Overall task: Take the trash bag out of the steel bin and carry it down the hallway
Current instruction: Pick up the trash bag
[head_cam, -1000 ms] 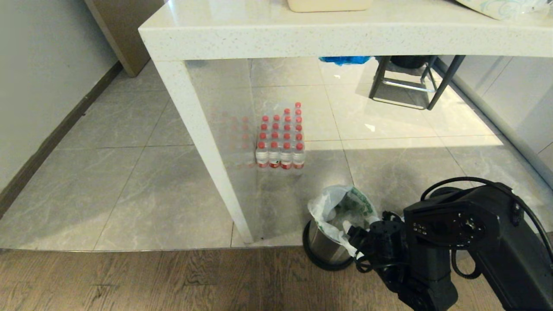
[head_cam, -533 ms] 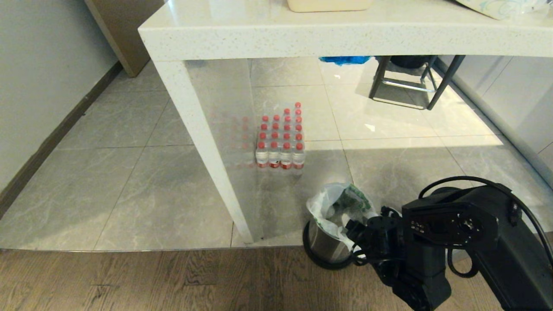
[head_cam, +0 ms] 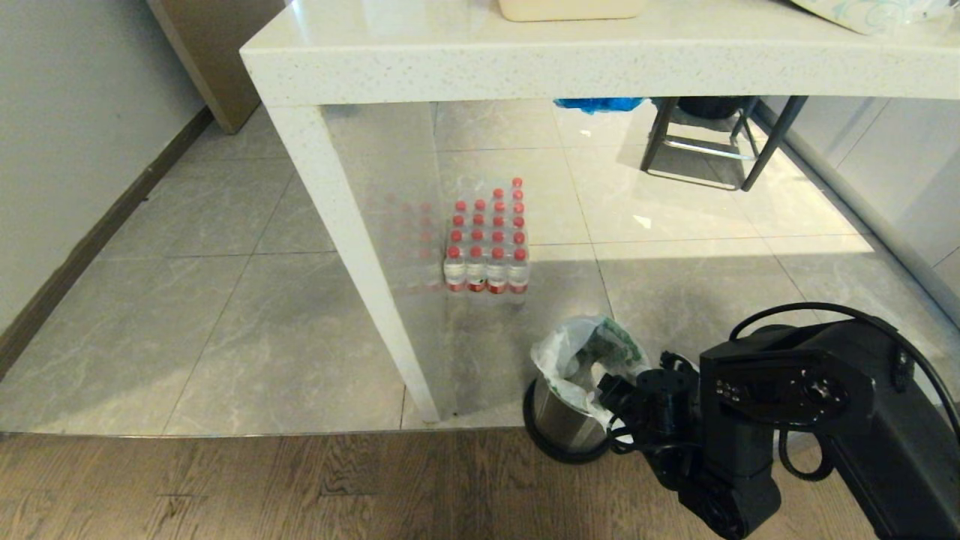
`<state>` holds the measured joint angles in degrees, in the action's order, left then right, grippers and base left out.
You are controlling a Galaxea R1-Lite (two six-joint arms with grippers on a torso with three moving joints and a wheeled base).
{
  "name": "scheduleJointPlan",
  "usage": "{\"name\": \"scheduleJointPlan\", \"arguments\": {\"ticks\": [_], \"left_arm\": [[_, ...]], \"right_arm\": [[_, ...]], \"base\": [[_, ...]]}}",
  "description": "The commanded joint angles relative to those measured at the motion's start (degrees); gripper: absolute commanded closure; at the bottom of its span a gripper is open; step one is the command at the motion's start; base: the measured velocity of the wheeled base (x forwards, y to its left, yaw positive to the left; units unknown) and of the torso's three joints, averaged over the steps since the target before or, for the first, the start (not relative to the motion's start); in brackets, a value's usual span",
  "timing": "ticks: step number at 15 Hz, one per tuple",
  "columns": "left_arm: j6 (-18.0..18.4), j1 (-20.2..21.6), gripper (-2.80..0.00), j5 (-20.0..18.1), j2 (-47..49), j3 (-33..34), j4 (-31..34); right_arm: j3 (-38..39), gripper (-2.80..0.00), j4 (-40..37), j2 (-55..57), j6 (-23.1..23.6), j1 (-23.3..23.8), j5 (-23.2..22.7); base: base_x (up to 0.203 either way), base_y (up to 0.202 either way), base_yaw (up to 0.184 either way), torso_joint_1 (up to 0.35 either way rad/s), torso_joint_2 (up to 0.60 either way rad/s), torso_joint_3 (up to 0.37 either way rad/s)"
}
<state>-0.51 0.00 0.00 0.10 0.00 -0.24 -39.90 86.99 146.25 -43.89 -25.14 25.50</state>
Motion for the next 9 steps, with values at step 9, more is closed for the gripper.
{"name": "scheduleJointPlan", "arguments": {"ticks": [9], "left_arm": [[0.0, 0.0, 0.0, 0.0, 0.0, 0.0, 0.0]], "right_arm": [[0.7, -2.8, -4.8, -3.9, 6.3, -1.9, -1.0]], "base": [[0.0, 0.0, 0.0, 0.0, 0.0, 0.0]]}}
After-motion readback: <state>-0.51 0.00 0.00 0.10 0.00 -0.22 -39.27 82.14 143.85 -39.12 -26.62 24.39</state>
